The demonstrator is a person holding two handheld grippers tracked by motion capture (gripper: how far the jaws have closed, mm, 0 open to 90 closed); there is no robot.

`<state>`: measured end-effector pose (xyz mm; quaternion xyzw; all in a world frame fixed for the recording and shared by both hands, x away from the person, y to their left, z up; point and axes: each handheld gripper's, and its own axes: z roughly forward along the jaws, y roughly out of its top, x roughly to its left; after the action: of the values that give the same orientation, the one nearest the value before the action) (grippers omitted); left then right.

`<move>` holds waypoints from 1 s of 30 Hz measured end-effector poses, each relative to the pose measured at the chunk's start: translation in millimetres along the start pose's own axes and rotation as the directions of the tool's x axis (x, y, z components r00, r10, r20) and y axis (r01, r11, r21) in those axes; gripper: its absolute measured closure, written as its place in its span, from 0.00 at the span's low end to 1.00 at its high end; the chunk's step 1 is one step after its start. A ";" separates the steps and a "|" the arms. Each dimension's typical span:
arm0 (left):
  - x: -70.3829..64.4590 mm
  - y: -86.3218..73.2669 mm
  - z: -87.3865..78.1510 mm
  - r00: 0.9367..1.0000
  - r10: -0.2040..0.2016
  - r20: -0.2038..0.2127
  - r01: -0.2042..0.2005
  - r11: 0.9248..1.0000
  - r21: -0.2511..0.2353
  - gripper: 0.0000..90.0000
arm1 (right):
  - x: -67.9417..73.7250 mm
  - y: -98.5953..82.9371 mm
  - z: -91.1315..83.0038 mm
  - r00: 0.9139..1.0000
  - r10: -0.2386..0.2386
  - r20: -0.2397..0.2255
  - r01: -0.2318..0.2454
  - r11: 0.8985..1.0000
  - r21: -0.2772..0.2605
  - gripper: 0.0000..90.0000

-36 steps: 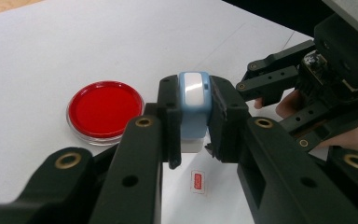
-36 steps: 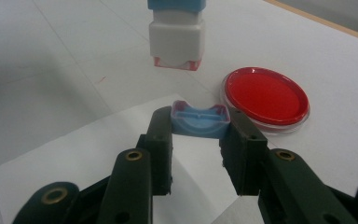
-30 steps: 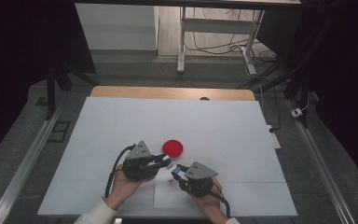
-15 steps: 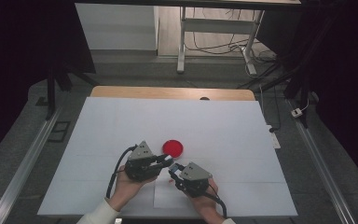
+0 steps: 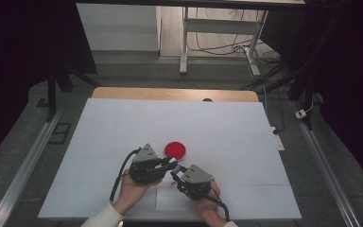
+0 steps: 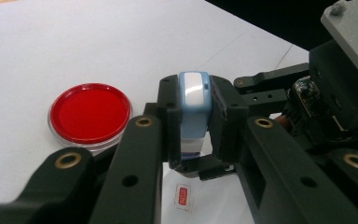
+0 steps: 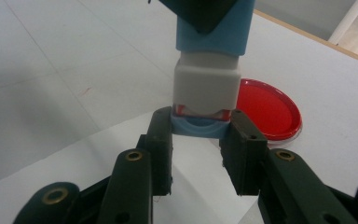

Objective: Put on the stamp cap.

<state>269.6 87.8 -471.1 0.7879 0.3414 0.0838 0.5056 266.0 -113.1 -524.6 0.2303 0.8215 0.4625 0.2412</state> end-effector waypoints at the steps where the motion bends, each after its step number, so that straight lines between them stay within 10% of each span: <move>1: 0.0 0.0 0.0 1.000 -0.001 -0.003 0.001 1.000 -0.001 0.83 | 0.1 -0.2 0.0 1.000 0.000 0.001 0.000 1.000 0.000 0.72; 30: 0.4 -3.4 5.3 0.999 -0.035 -0.001 0.035 0.999 -0.009 0.83 | -0.3 -2.0 -0.7 1.000 0.003 0.022 -0.003 1.000 -0.004 0.72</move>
<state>270.9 85.0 -476.6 0.7794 0.3549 0.0770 0.5105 265.5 -114.6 -526.0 0.2362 0.8175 0.4621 0.2499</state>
